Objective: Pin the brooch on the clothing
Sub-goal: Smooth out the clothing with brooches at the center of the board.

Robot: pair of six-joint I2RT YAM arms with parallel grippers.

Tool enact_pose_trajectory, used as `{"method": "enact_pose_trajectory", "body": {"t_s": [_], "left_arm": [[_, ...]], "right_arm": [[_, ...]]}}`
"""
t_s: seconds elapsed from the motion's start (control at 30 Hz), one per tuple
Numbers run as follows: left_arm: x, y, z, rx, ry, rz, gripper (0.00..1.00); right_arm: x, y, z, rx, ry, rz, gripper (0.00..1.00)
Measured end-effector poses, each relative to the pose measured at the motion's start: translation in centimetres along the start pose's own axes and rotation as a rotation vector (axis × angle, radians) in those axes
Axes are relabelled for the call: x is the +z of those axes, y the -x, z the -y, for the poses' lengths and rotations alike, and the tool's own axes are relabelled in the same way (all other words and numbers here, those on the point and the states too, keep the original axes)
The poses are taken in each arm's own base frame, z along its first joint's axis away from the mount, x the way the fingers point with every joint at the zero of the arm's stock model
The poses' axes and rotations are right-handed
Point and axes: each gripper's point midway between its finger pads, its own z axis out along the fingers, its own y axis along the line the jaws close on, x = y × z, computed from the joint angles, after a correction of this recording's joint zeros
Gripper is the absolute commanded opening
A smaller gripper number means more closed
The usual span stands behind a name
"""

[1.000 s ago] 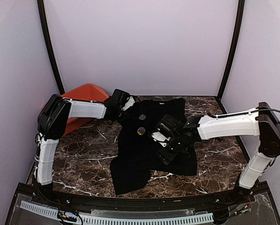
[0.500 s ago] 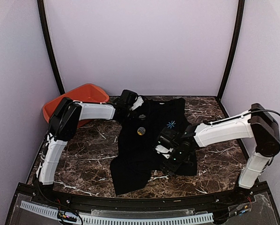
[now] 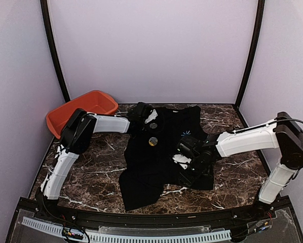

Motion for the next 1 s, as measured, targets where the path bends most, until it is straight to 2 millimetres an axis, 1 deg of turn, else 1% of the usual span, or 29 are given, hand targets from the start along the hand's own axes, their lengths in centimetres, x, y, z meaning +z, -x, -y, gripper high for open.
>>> {"method": "enact_pose_trajectory", "body": {"t_s": [0.07,0.17,0.27,0.33,0.5,0.53,0.6,0.67,0.7,0.8,0.83,0.93,1.0], "left_arm": [[0.4,-0.2,-0.4,-0.004,0.011,-0.009,0.96],[1.0,-0.8,-1.0,-0.013,0.024,-0.024,0.96],[1.7,-1.4,-1.7,-0.023,0.034,-0.037,0.96],[2.0,-1.8,-2.0,-0.028,0.038,-0.044,0.97],[2.1,-1.9,-2.1,-0.034,0.037,-0.045,0.99],[2.1,-1.9,-2.1,-0.037,0.034,-0.044,0.99],[2.1,-1.8,-2.0,-0.048,0.026,-0.041,0.99],[1.9,-1.8,-1.9,-0.064,0.009,-0.04,0.99],[1.7,-1.8,-1.9,-0.069,-0.003,-0.038,0.99],[0.8,-2.0,-1.9,-0.078,-0.054,-0.047,0.99],[0.3,-2.0,-2.1,-0.083,-0.068,-0.05,0.99],[-1.1,-1.5,-3.7,-0.118,-0.083,-0.043,0.99],[-2.6,-0.9,-5.7,-0.153,-0.083,-0.03,0.99]], "right_arm": [[-0.1,-0.3,0.0,0.028,0.03,-0.007,0.38],[-0.3,-1.1,-0.6,0.07,0.08,-0.033,0.35],[-0.6,-2.5,-1.3,0.103,0.124,-0.066,0.35],[-0.9,-3.5,-1.6,0.129,0.142,-0.088,0.37],[-1.8,-5.9,-1.6,0.178,0.144,-0.148,0.65],[-1.9,-6.0,-1.5,0.183,0.138,-0.153,0.7],[-2.3,-6.0,-1.4,0.187,0.128,-0.157,0.75],[-2.9,-5.3,-1.4,0.191,0.122,-0.148,0.8],[-3.4,-4.6,-1.5,0.184,0.12,-0.133,0.82],[-5.6,-1.1,-1.7,0.159,0.116,-0.047,0.87],[-6.6,0.5,-1.6,0.153,0.11,-0.001,0.88],[-10.1,4.5,-1.1,0.151,0.111,0.136,0.89],[-12.7,6.9,0.4,0.182,0.097,0.235,0.89]]}}
